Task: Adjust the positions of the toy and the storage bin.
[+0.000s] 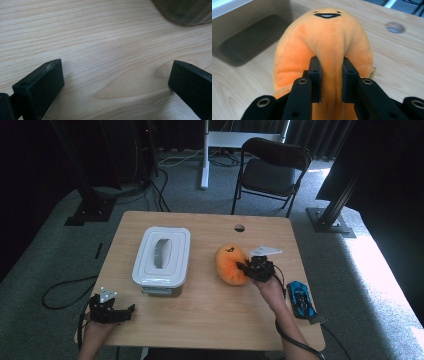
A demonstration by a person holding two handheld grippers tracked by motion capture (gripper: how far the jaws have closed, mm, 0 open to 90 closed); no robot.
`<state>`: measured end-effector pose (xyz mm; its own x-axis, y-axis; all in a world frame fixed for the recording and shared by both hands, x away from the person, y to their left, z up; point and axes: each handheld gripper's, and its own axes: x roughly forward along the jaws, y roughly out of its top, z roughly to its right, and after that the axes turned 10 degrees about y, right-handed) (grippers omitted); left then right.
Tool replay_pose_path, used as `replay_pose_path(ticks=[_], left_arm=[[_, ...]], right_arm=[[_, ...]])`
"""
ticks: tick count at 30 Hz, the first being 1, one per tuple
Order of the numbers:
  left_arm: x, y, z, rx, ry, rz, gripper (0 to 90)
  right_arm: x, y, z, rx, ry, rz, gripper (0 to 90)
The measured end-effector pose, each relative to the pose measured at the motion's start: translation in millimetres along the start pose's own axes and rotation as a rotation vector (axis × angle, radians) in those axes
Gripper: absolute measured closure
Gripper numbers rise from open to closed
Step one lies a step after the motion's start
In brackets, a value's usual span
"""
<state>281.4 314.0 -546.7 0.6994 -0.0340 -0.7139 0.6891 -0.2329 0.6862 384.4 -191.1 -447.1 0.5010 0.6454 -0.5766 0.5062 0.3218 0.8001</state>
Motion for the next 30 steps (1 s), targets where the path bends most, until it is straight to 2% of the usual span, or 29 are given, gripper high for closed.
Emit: replay_pose_path(ticks=[4,13,20,21,25,26,30], left_arm=[[0.0,0.1,-0.1,0.001,0.000,-0.001,0.5],[0.2,0.3,-0.3,0.002,-0.001,-0.001,0.5],[0.2,0.3,-0.3,0.002,-0.001,0.000,0.5],[0.2,0.2,-0.3,0.002,-0.001,0.000,0.5],[0.2,0.3,-0.3,0.002,-0.001,0.000,0.5],[0.2,0.3,-0.3,0.002,-0.001,0.000,0.5],[0.2,0.3,-0.3,0.002,-0.001,-0.001,0.5]], right_arm=[[-12.3,1.5,16.7,0.028,-0.057,0.023,74.5],[-37.3,-2.4,55.5,0.091,-0.153,0.051,74.3],[-45.4,1.3,83.6,0.125,-0.212,0.054,74.1],[-46.9,2.6,91.4,0.136,-0.226,0.059,74.0],[-48.8,2.8,106.7,0.160,-0.238,0.070,73.5],[-48.8,2.8,106.7,0.160,-0.238,0.070,73.5],[-47.1,0.6,122.1,0.184,-0.265,0.062,73.0]])
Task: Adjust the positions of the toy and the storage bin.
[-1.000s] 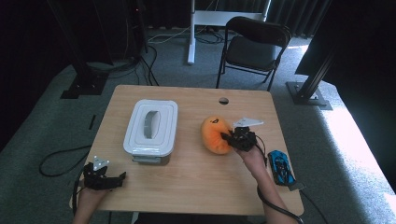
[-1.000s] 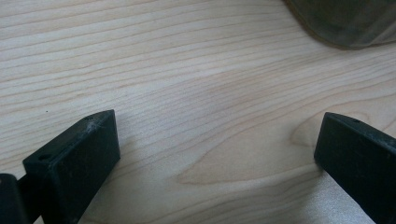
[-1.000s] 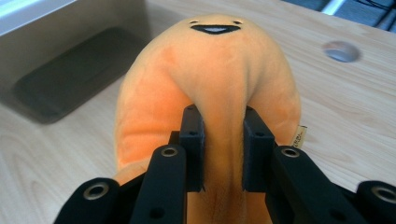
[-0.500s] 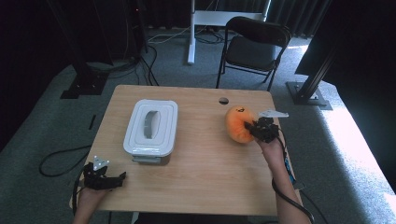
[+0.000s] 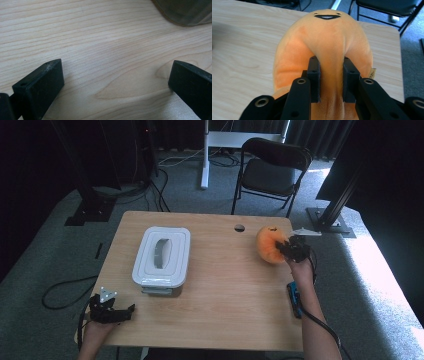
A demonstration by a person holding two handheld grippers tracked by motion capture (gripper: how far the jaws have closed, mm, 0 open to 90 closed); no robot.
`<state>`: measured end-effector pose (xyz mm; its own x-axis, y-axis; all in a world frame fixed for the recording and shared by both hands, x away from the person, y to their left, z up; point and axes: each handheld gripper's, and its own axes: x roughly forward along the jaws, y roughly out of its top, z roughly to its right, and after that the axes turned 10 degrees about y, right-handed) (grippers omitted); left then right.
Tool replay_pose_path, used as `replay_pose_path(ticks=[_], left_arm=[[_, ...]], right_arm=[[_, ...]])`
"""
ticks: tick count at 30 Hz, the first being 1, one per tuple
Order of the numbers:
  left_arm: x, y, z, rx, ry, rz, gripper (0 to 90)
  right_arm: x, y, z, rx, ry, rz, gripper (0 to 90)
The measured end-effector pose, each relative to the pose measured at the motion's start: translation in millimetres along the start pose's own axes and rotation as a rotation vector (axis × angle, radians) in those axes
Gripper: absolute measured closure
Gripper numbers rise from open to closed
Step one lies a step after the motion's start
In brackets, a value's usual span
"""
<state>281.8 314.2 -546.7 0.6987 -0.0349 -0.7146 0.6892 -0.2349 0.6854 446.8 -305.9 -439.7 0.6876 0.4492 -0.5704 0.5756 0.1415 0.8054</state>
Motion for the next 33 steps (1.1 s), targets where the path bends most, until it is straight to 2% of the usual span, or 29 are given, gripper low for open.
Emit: replay_pose_path(ticks=[1,2,3,8,10,11,12,14,17,21,23,24,25,28,30,31,33], left_arm=[[0.0,0.0,0.0,0.000,0.000,0.000,0.5],[0.0,0.0,0.0,0.000,0.000,0.000,0.5],[0.0,0.0,0.0,0.000,0.000,0.000,0.5],[0.0,0.0,0.0,0.000,0.000,0.000,0.5],[0.0,0.0,0.0,0.000,0.000,0.000,0.5],[0.0,0.0,0.0,0.001,0.000,0.000,0.5],[0.0,0.1,0.0,0.001,0.000,-0.001,0.5],[0.0,0.1,0.0,0.001,0.000,-0.001,0.4],[0.1,0.1,0.0,0.000,-0.001,0.000,0.4],[0.1,0.2,0.0,0.001,-0.001,0.000,0.4],[0.1,0.2,0.1,0.003,-0.005,0.001,0.4],[0.0,0.2,0.2,0.006,-0.005,0.000,0.4],[0.0,0.2,0.2,0.005,-0.006,0.000,0.4],[-1.0,0.0,1.8,0.000,-0.009,-0.001,0.4],[-2.1,0.8,4.4,0.020,-0.015,-0.003,0.4],[-2.8,1.9,5.3,0.031,-0.012,-0.001,0.4],[-5.5,4.8,4.5,0.015,-0.035,0.026,0.4]], right_arm=[[2.8,-0.5,7.8,0.017,-0.015,-0.003,73.0],[2.8,-0.5,7.8,0.017,-0.015,-0.003,73.0],[6.2,-2.2,16.0,0.029,-0.025,-0.015,72.3],[15.0,-12.2,26.1,0.058,-0.055,-0.047,71.1],[22.1,-19.6,29.1,0.054,-0.073,-0.091,69.8],[23.0,-23.2,30.2,0.054,-0.071,-0.081,69.3],[21.5,-24.5,31.7,0.077,-0.055,-0.068,68.1],[19.2,-25.3,32.8,0.082,-0.064,-0.064,65.0],[16.6,-24.9,32.0,0.061,-0.066,-0.072,57.8],[12.5,-23.3,31.9,0.059,-0.052,-0.067,44.2],[8.5,-22.2,30.5,0.058,-0.072,-0.053,34.0],[4.4,-20.4,29.9,0.077,-0.063,-0.045,19.2],[2.8,-20.2,29.1,0.077,-0.053,-0.039,15.0],[-3.3,-19.9,24.7,0.060,-0.054,-0.020,13.3],[-7.8,-19.8,20.4,0.056,-0.072,0.007,13.4],[-12.4,-19.7,16.1,0.063,-0.059,0.035,13.4],[-14.1,-20.0,13.2,0.061,-0.051,0.054,13.3]])
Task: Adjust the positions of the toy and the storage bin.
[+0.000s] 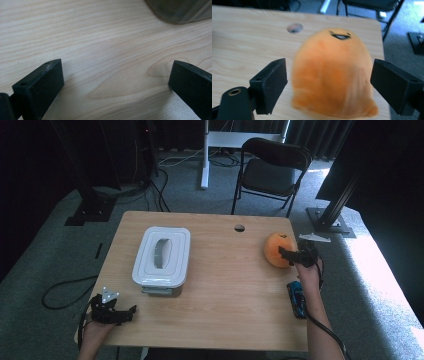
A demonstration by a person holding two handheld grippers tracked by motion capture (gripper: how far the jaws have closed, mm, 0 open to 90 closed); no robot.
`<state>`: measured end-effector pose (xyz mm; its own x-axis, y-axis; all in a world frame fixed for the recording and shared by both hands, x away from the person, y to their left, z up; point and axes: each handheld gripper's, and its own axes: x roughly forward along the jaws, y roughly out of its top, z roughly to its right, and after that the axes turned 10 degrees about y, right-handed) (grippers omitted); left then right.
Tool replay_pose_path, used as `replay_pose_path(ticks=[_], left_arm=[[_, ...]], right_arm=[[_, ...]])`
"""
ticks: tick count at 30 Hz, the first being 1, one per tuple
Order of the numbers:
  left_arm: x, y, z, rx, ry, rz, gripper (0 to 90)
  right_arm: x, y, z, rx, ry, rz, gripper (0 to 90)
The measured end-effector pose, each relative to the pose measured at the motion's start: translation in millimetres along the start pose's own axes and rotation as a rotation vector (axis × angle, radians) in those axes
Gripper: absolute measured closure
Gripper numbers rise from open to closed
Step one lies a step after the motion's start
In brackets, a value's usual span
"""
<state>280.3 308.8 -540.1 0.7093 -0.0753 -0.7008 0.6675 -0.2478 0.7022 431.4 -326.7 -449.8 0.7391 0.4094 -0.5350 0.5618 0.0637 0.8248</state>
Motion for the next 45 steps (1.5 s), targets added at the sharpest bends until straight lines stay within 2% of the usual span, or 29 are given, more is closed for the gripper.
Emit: replay_pose_path(ticks=[2,3,5,8,9,11,12,15,21,23,25,27,30,32,33,39,42,45], left_arm=[[-2.5,3.6,-2.6,-0.009,-0.001,0.014,0.4],[-2.7,4.4,-3.6,-0.014,0.002,0.020,0.4],[-3.0,6.4,-6.4,-0.035,0.002,0.031,0.4],[-1.2,9.4,-9.5,-0.045,0.016,0.038,0.4],[-0.2,10.7,-10.9,-0.050,0.021,0.044,0.4],[1.2,12.0,-12.0,-0.050,0.030,0.051,0.4],[8.3,16.5,-16.8,-0.045,0.052,0.048,0.4],[15.7,20.5,-22.4,-0.074,0.062,0.058,0.4],[29.4,28.5,-31.7,-0.081,0.093,0.067,0.4],[31.6,30.8,-34.0,-0.086,0.090,0.076,0.4],[35.4,34.6,-37.3,-0.097,0.094,0.092,0.4],[39.4,39.1,-38.9,-0.085,0.095,0.093,0.4],[48.5,47.8,-38.5,-0.054,0.096,0.071,0.4],[51.0,50.3,-38.1,-0.055,0.091,0.073,0.4],[52.2,51.8,-37.7,-0.055,0.087,0.075,0.4],[62.8,61.7,-36.1,-0.050,0.079,0.081,0.4],[67.1,66.9,-35.3,-0.045,0.075,0.084,0.4],[70.1,71.5,-34.4,-0.036,0.078,0.088,0.4]], right_arm=[[-2.6,-1.5,-7.8,-0.015,0.005,0.022,13.2],[-3.7,-4.0,-14.1,-0.030,0.020,0.049,13.1],[-3.9,-7.3,-24.4,-0.063,0.054,0.064,12.9],[-0.8,-11.8,-43.7,-0.110,0.087,0.046,12.7],[2.3,-15.3,-56.4,-0.136,0.093,0.051,12.7],[2.3,-15.3,-56.4,-0.136,0.093,0.051,12.7],[9.7,-20.5,-75.4,-0.162,0.114,0.043,12.7],[20.1,-25.6,-90.0,-0.179,0.116,0.045,12.7],[47.9,-36.8,-113.3,-0.175,0.159,0.026,12.7],[51.5,-37.9,-116.3,-0.176,0.163,0.018,12.7],[61.3,-41.1,-126.0,-0.168,0.191,0.007,12.7],[69.8,-43.1,-135.1,-0.156,0.224,-0.004,12.7],[87.1,-48.0,-153.8,-0.170,0.239,-0.028,12.7],[90.3,-49.0,-156.9,-0.174,0.240,-0.036,12.8],[98.7,-51.8,-163.8,-0.173,0.249,-0.048,12.8],[118.2,-56.1,-180.2,-0.184,0.223,-0.068,12.8],[129.6,-56.1,-191.9,-0.171,0.209,-0.035,12.7],[135.4,-55.0,-197.1,-0.158,0.211,-0.028,12.7]])
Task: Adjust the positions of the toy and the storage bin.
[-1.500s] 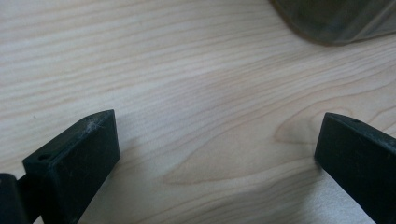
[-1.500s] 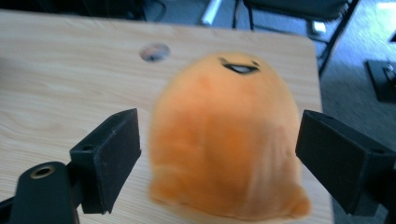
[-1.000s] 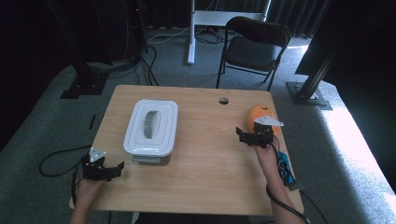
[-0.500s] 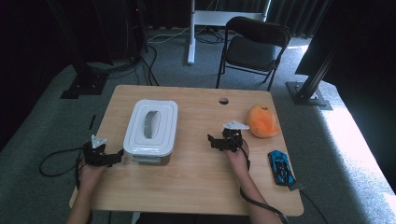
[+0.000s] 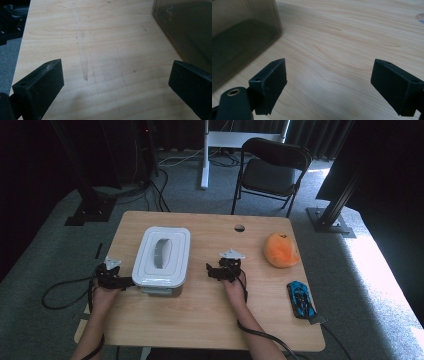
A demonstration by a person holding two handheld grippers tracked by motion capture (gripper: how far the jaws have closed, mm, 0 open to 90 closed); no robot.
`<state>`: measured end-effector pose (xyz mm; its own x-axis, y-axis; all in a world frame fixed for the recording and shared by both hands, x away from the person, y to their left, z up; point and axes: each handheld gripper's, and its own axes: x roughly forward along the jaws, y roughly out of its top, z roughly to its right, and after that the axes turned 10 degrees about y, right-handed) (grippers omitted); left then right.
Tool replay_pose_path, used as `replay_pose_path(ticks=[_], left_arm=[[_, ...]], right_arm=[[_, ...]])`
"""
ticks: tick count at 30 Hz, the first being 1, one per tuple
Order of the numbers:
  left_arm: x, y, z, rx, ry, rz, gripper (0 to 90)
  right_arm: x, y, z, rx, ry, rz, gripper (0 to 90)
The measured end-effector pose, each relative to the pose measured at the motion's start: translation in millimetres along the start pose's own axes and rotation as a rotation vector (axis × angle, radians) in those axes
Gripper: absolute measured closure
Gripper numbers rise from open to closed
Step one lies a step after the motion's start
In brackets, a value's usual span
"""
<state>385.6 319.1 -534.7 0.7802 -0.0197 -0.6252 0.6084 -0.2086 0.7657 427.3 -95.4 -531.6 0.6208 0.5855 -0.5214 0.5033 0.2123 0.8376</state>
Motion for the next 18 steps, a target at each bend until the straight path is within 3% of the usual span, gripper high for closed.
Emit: replay_pose_path(ticks=[3,6,8,14,18], left_arm=[[2.5,4.9,0.5,-0.002,0.003,0.008,0.4],[4.6,7.9,1.6,0.002,0.015,0.016,0.4],[6.9,10.5,2.0,-0.004,0.008,0.014,0.4],[11.9,20.4,1.3,-0.025,-0.018,0.031,0.4],[15.6,25.7,2.8,-0.010,-0.016,0.022,0.4]], right_arm=[[6.2,2.3,-4.2,0.002,-0.002,0.007,12.8],[20.6,7.7,-13.3,-0.008,0.003,-0.021,13.0],[26.2,10.5,-17.5,-0.016,-0.012,-0.037,13.0],[36.4,18.6,-26.1,0.018,0.020,-0.017,13.1],[41.0,22.9,-35.6,-0.021,0.024,-0.031,13.1]])
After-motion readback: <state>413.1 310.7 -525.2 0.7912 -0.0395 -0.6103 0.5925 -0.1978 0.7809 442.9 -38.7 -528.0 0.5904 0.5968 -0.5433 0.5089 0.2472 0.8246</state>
